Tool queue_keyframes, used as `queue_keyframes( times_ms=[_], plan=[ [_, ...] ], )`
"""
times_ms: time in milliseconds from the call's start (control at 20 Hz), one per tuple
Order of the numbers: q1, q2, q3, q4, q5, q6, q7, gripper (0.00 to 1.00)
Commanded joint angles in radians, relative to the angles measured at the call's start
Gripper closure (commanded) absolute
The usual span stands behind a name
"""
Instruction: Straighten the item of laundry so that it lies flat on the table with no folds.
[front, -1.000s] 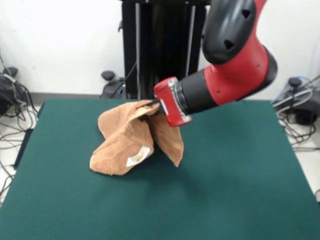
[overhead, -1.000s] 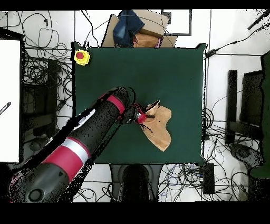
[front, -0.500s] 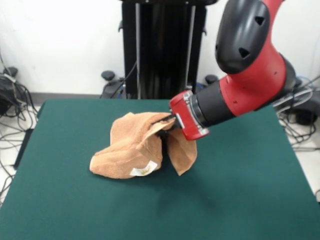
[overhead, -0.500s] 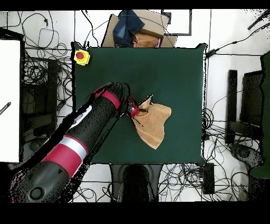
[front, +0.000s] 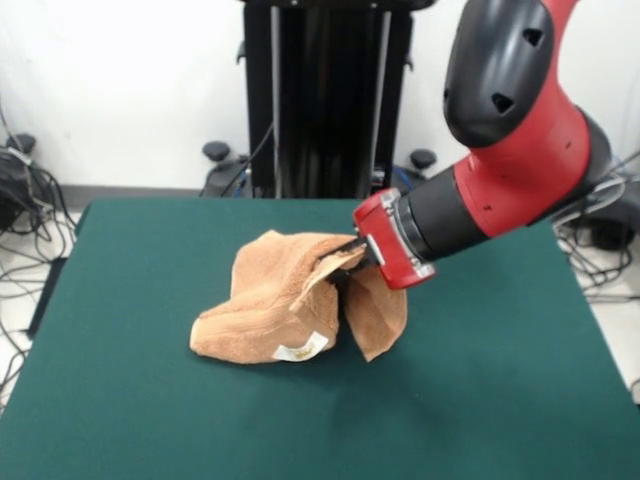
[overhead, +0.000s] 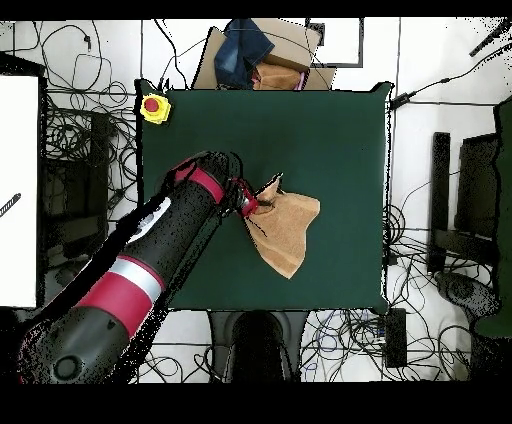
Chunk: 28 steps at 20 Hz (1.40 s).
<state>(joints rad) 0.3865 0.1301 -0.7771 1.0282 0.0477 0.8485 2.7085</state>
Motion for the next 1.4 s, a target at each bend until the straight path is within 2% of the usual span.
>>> queue_keyframes(
  times_ms=[50, 400, 900, 1400],
  plan=[
    [0.022, 0.027, 0.015, -0.039, 0.077, 0.083, 0.299, 1.0],
    [0.032, 0.075, -0.002, -0.012, 0.076, 0.05, 0.301, 1.0],
    [0.072, 0.054, 0.005, 0.116, 0.053, 0.038, 0.257, 1.0],
    [0.079, 0.098, -0.044, 0.096, 0.042, 0.043, 0.274, 1.0]
  ],
)
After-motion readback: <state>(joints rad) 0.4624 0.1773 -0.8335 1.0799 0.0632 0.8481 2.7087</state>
